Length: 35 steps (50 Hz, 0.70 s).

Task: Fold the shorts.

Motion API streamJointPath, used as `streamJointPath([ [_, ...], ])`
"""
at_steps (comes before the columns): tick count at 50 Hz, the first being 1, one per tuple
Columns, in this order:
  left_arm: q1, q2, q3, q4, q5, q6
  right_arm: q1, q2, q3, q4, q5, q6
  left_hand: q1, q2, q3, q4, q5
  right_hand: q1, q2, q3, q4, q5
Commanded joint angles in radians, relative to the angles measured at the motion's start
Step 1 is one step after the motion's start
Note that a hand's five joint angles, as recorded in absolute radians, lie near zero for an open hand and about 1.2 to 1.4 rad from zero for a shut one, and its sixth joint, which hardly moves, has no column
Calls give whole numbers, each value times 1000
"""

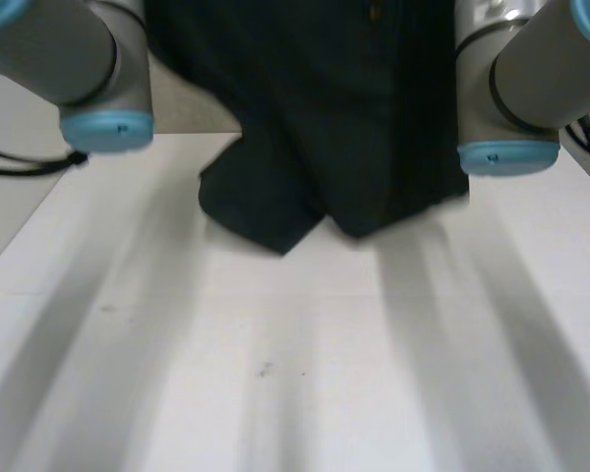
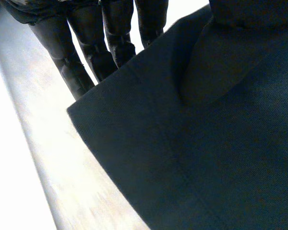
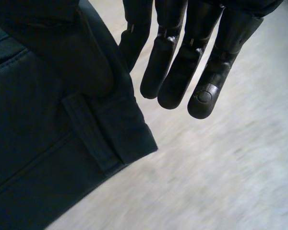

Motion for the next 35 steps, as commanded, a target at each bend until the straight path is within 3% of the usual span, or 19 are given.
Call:
streamJointPath([
  [1,13,188,-289,161,10,-24,2,-86,154,-179,-8,9,233,199,202,200,264,416,219,218,203,233],
  [11,16,294,-764,156,21,-62,-1,-108,277,183,-46,9,233,199,202,200,264,416,219,218,203,233],
  [18,8,296,-1068,118,23,-52,2,-28,455,366,-111,11,233,199,202,200,264,416,219,218,203,233],
  [26,-16,331,-1247,-69,29,-50,-7,-22,645,458,-126,-1,233,199,202,200,264,416,219,218,203,233],
  [32,-24,466,-1327,-282,46,-23,-9,-184,823,588,-134,-44,233,199,202,200,264,416,219,218,203,233],
  [35,-26,537,-1364,-441,73,64,-6,-290,918,719,-143,-118,233,199,202,200,264,416,219,218,203,233],
])
